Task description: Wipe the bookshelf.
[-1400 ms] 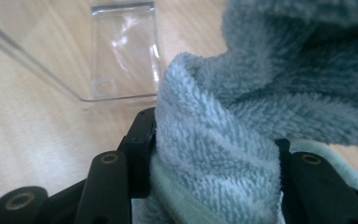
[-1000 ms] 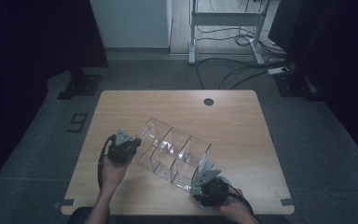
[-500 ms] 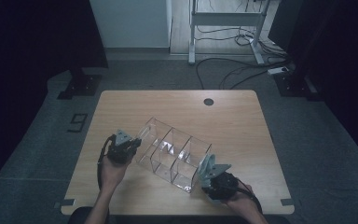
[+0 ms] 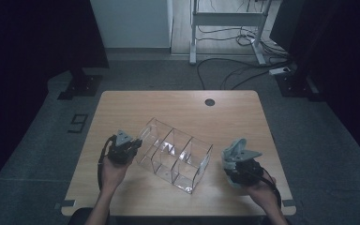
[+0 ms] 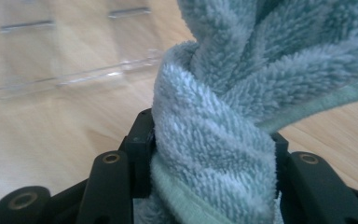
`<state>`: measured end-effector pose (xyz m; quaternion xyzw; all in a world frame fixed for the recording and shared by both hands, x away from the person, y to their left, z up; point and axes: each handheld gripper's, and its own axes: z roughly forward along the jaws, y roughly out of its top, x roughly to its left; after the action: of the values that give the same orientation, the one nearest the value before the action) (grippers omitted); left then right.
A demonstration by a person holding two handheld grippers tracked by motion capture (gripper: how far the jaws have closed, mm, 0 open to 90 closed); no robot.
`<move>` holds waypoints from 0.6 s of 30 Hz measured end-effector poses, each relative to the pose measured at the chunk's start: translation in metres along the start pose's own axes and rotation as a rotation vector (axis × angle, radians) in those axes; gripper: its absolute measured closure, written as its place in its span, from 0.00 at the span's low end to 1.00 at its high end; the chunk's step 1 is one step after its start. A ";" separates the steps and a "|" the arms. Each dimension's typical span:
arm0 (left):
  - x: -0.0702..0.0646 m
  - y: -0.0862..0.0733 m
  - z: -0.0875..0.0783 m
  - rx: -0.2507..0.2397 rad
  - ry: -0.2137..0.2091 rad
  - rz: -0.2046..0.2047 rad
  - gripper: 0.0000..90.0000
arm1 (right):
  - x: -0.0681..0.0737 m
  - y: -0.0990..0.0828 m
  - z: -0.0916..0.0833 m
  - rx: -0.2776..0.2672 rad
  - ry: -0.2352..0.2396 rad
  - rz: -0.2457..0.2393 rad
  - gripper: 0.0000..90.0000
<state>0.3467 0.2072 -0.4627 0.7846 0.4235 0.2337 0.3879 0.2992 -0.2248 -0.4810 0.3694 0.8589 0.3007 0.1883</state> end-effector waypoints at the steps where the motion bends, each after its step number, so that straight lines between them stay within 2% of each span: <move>1: 0.000 0.000 0.000 0.000 0.000 0.000 0.94 | -0.004 -0.001 0.000 -0.001 -0.012 0.008 0.58; 8: 0.000 0.000 0.000 0.004 -0.001 0.000 0.94 | -0.031 -0.010 0.001 0.003 -0.082 0.072 0.58; 16: 0.000 0.000 0.000 0.006 0.001 0.002 0.94 | -0.052 -0.024 0.016 0.024 -0.081 0.121 0.56; 18: 0.000 0.000 0.001 0.007 0.001 0.004 0.93 | -0.055 -0.028 0.022 0.048 -0.073 0.132 0.56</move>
<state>0.3469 0.2068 -0.4633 0.7866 0.4230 0.2336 0.3844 0.3324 -0.2727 -0.5102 0.4402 0.8322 0.2782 0.1905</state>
